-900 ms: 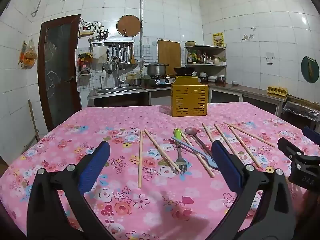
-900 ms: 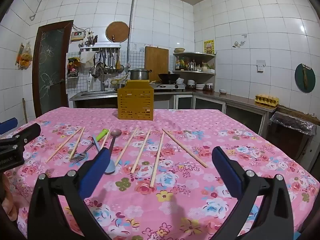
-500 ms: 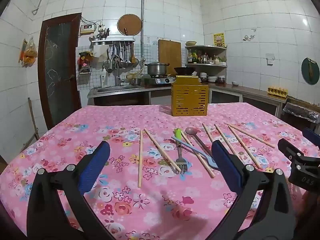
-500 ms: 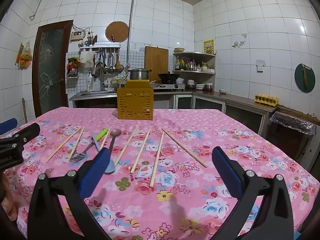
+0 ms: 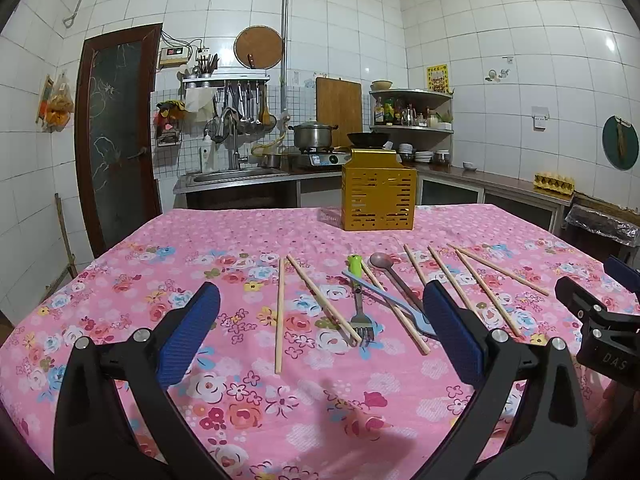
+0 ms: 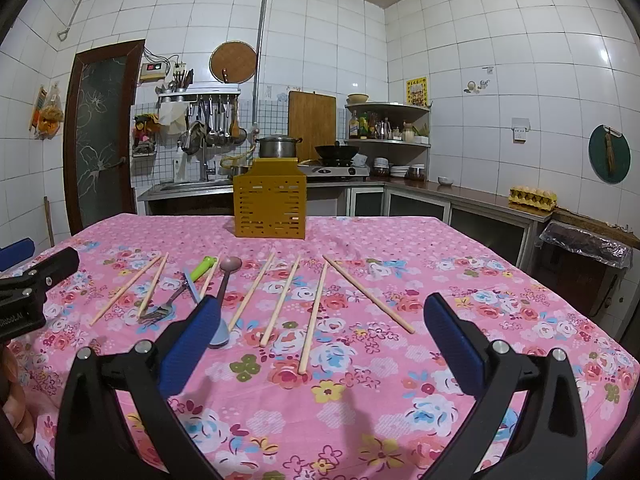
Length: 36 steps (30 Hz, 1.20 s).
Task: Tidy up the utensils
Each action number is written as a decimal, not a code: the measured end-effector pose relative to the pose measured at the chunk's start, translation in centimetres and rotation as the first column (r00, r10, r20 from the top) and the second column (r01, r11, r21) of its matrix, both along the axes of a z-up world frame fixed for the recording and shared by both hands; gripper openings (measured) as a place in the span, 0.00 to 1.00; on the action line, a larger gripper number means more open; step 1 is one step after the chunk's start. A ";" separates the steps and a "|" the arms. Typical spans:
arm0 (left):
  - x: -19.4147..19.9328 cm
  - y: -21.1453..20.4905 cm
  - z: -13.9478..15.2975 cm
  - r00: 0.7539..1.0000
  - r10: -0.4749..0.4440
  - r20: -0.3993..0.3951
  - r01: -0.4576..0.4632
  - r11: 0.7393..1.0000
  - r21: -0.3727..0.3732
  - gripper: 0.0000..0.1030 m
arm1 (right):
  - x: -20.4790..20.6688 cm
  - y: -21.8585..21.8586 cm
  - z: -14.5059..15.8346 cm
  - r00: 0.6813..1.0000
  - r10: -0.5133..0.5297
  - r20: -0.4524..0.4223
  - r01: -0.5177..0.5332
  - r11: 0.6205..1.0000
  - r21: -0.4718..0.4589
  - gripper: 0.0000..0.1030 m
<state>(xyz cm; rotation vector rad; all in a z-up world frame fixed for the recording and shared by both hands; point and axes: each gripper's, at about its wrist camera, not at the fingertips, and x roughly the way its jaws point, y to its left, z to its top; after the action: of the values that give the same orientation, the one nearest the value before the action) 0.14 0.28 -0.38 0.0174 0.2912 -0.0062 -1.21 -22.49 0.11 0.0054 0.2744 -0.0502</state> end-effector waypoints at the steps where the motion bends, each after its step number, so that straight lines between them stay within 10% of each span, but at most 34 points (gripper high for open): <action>1: 0.0 0.0 0.0 1.000 -0.001 -0.002 0.001 1.000 0.000 0.95 | 0.0 0.0 0.0 1.000 0.000 0.000 0.000 1.000 0.000 0.96; 36: 0.0 0.0 0.0 1.000 -0.001 -0.008 0.001 1.000 -0.001 0.95 | 0.1 -0.2 -0.2 1.000 -0.008 0.004 0.008 1.000 0.001 0.96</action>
<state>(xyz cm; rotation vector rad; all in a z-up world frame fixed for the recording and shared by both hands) 0.16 0.31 -0.42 0.0163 0.2987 -0.0077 -1.09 -22.66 -0.09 0.0072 0.2708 -0.0578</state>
